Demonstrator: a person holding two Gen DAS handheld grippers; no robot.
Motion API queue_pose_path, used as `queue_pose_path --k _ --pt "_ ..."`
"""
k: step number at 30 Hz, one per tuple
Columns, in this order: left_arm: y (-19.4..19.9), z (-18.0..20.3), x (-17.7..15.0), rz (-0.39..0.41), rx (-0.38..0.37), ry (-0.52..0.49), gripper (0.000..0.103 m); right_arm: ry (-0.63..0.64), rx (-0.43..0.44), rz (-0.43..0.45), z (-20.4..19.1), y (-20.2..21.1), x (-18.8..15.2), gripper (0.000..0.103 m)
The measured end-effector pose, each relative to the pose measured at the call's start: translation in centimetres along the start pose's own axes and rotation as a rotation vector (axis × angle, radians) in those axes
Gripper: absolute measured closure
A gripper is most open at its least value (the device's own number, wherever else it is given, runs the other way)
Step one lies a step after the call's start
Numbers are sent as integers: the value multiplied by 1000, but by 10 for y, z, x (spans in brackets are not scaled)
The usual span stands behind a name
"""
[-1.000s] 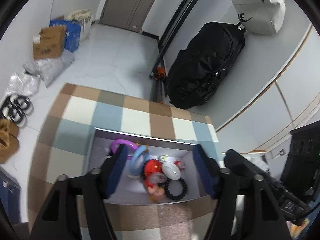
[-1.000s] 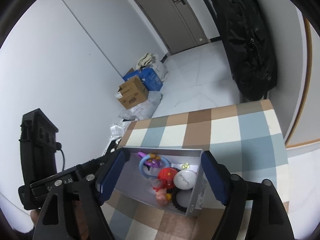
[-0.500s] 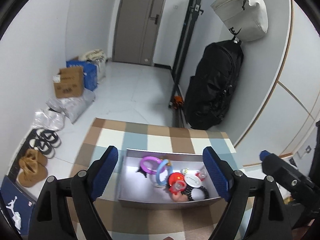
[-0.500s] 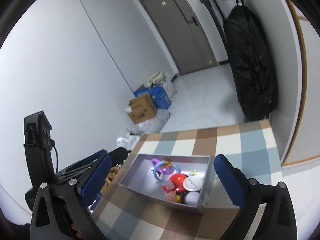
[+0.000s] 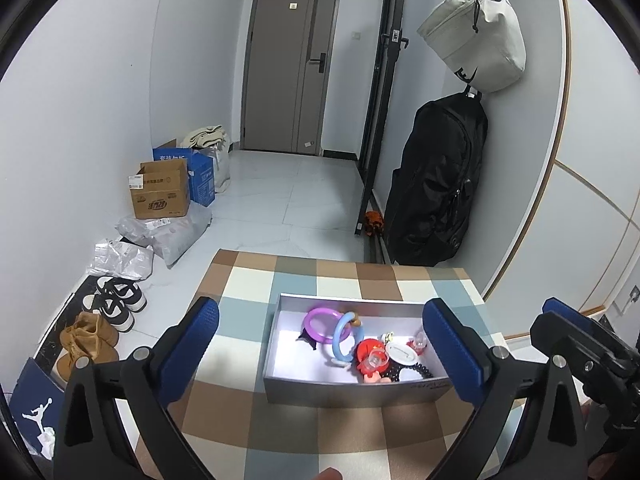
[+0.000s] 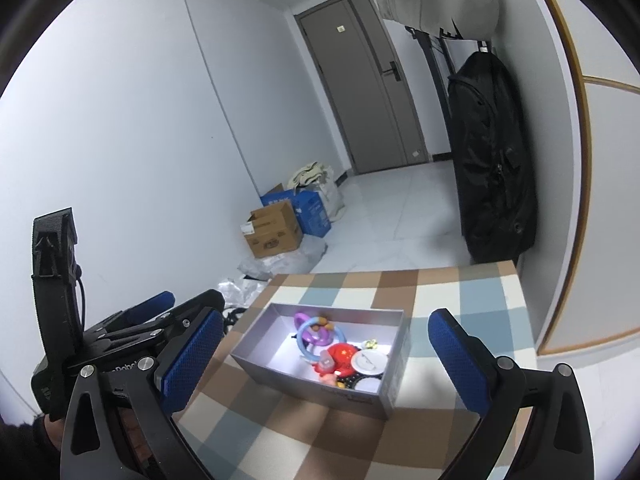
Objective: Organize jewelry
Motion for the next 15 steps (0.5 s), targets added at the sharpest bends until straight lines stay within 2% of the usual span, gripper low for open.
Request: queue_pose_path --k 7,15 --pt "-1 1 -6 -20 11 -12 4 -5 -18 -23 2 0 -8 0" --pt "5 5 -9 -1 25 -37 4 2 -25 -25 1 2 -11 0"
Point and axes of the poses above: each gripper's, at about its wrist camera, not at the fingertips, and y roughly against the way its jaws point, z to its right, x to its top, the point moved 3 cm from there along -y, roughly the way its jaws point, and after that the axes turned 1 degree about y, right-handed, at the moved point
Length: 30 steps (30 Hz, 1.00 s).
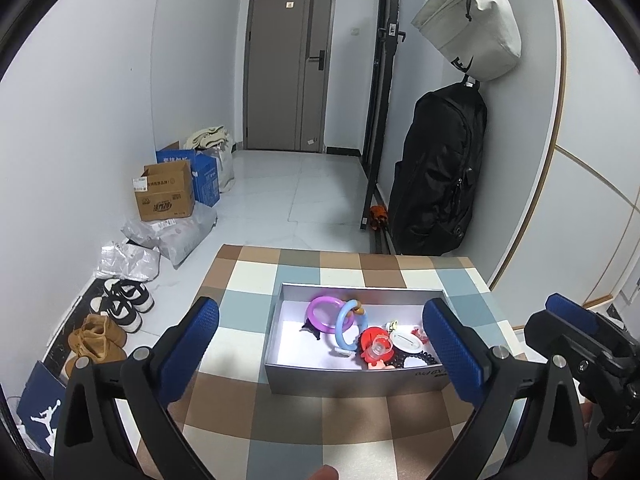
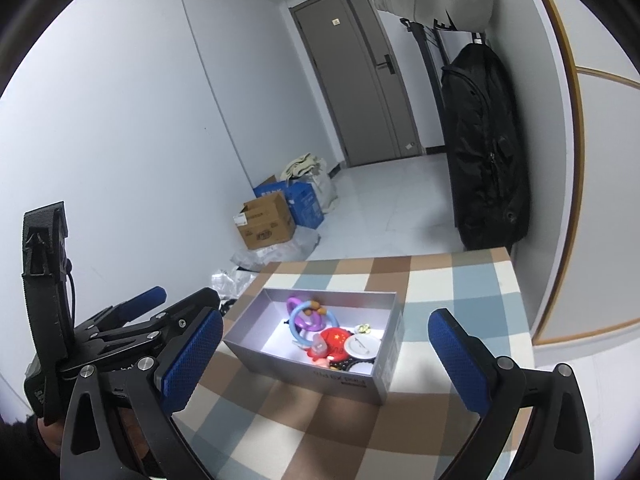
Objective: Organize jewelry
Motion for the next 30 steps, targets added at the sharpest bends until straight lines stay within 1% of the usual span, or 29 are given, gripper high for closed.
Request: queue_pose_path --k 14,21,30 --pt "-1 2 -1 -10 28 -1 4 -2 2 -12 1 0 -1 0" --pt "-1 3 -1 -6 27 -1 4 -15 6 -18 3 -2 -2 0" --pt "-4 2 0 -26 16 20 4 -18 7 -24 3 -4 -3 0"
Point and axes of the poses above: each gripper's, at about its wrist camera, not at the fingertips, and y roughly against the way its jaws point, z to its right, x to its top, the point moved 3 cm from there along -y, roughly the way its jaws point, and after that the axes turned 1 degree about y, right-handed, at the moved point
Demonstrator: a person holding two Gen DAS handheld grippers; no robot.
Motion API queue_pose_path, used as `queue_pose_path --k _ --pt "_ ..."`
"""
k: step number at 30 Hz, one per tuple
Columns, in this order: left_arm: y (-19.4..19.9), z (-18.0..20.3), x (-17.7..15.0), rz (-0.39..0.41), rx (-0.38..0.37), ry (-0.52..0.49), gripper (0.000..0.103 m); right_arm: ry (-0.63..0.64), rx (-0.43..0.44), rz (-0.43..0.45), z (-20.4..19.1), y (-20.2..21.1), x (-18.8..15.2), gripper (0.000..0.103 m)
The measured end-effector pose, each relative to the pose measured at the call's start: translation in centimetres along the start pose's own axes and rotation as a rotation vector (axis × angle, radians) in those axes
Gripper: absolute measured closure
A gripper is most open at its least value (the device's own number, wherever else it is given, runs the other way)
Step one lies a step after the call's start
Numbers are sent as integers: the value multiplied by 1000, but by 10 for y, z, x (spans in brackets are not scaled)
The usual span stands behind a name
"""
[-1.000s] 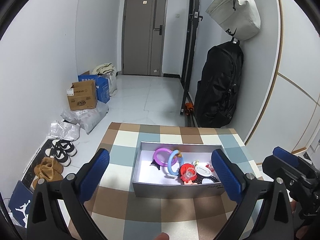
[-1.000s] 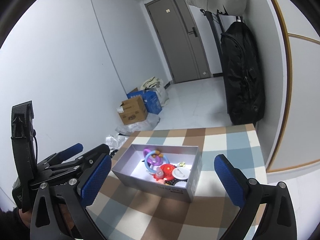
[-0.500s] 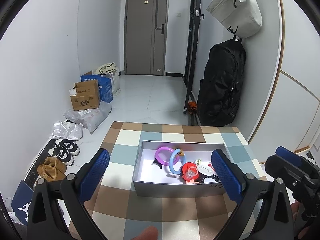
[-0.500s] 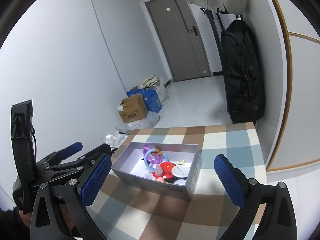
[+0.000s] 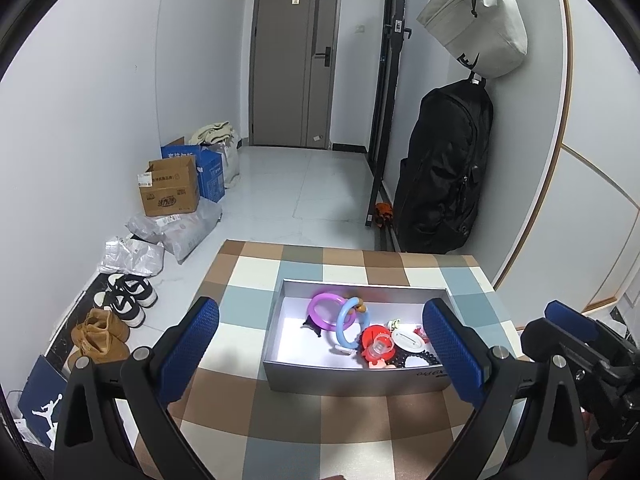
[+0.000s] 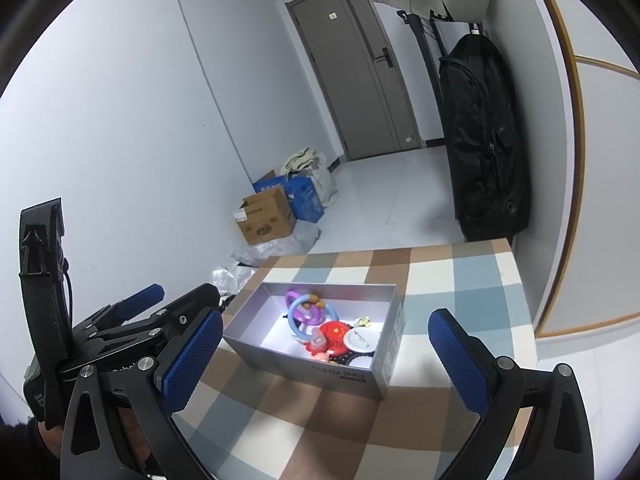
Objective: Organize jewelry
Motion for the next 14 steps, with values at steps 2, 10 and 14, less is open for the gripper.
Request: queue_pose_path --k 2,10,14 --pt "-2 0 -1 -9 -2 3 4 2 0 -2 0 -1 0 0" --pt "-3 0 0 -13 -6 8 4 1 3 -3 -2 -3 -1 0" --pt "-2 1 1 -6 -3 10 4 3 2 -6 -2 -3 -1 0"
Point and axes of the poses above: each gripper's, at about its wrist camera, not at the fingertips, and y roughly against the way its jaws point, z to its right, x to its top, the point moved 3 cm from there along -y, roughly the way its jaws point, and after that the axes turned 1 degree about y, right-handed, at the moved point
